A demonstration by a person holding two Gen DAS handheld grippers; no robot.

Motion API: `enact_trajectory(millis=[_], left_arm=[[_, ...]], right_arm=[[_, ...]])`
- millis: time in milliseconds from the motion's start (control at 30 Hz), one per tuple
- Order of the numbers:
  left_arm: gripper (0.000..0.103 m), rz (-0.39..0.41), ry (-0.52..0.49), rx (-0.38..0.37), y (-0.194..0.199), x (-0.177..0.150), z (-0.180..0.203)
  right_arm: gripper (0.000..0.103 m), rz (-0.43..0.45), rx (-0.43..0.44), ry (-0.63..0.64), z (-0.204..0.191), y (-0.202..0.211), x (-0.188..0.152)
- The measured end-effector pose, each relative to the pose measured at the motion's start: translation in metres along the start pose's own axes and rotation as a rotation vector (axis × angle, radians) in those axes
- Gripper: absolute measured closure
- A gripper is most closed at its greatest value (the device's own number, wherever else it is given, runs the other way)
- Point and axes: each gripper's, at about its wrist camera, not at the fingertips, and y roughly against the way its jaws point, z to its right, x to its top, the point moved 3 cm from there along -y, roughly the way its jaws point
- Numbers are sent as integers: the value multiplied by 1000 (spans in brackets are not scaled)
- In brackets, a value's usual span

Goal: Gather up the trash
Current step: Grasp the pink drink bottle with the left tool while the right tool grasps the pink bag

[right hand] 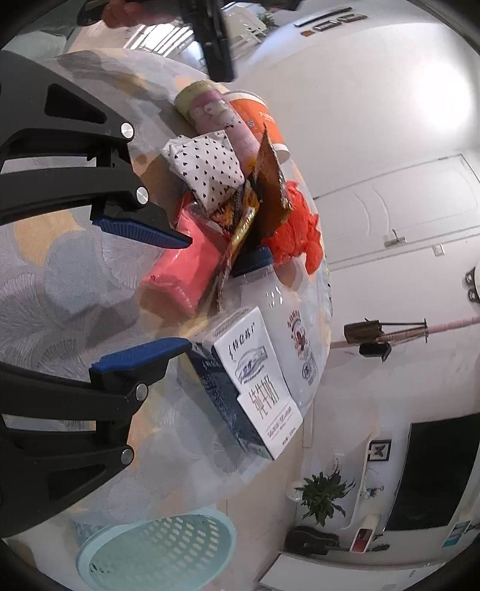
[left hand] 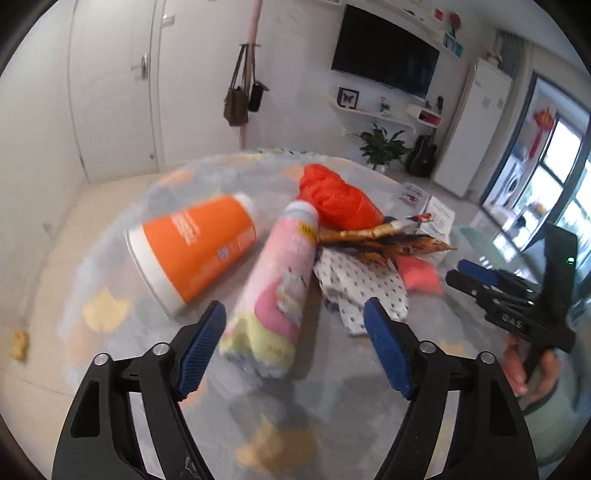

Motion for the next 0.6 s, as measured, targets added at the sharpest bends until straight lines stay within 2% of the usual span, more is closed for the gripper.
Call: enact_trajectory(millis=[133,233,300,333,367,600], left_arm=[[28,-102,-19,76,-38,17,-4],[30,-156,-7,55,-61,22,-6],[40,-175,5,63,-72,22,-4],[43,-183,11,72,-76,22,-3],[51,-183,19,81,-78,22,-2],[54,-155,68,65,-66,8,-3]], right_arm=[[56,-25,33,63,-8,-2,4],[56,-45,60,97,-9,-6,11],[56,-73,92,117,-9,-13,15],[56,-86,95,131,-9,-16,16],[56,-101,104,155,-11,-20,16],[43,-147,110,216,-17,-44,18]])
